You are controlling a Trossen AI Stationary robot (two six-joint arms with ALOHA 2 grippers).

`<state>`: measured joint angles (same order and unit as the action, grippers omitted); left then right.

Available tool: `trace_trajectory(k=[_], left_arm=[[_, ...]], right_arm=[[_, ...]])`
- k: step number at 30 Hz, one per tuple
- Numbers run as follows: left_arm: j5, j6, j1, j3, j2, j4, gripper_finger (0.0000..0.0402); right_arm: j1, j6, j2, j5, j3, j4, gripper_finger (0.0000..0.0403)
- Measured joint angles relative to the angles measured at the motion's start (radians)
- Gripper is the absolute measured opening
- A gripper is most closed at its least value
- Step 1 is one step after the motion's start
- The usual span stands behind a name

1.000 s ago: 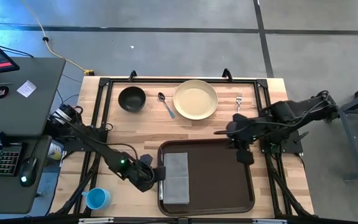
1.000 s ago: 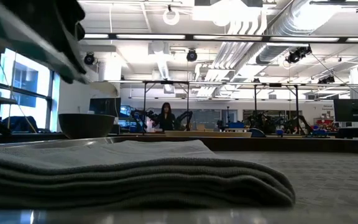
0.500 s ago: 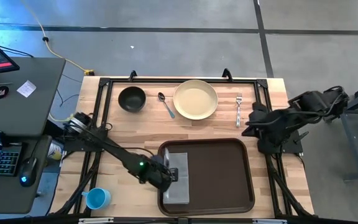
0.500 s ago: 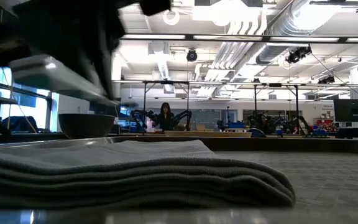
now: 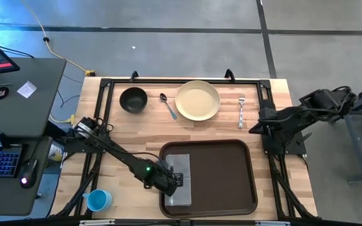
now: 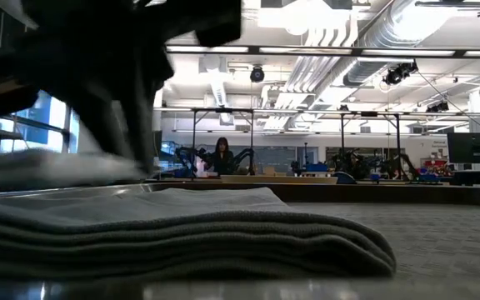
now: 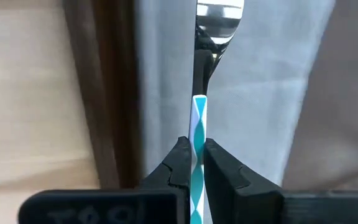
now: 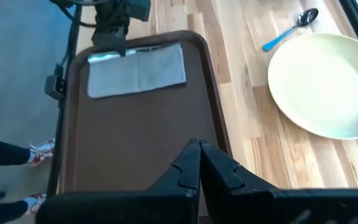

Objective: Set up tray
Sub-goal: Put the white knife on the gray table napkin

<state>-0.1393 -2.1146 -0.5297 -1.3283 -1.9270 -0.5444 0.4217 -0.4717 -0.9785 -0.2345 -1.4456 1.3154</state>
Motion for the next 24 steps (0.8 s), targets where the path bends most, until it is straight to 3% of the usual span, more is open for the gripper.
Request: trace_trajectory(k=[15, 24], left_arm=[[0.03, -0.015, 0.0, -0.002, -0.023, 0.018, 0.006], [0.057, -0.037, 0.0, -0.002, -0.039, 0.03, 0.006]], right_arm=[[0.0, -0.081, 0.108, 0.164, 0.305, -0.19, 0.0], [0.0, -0.118, 0.156, 0.183, 0.37, -0.243, 0.0]])
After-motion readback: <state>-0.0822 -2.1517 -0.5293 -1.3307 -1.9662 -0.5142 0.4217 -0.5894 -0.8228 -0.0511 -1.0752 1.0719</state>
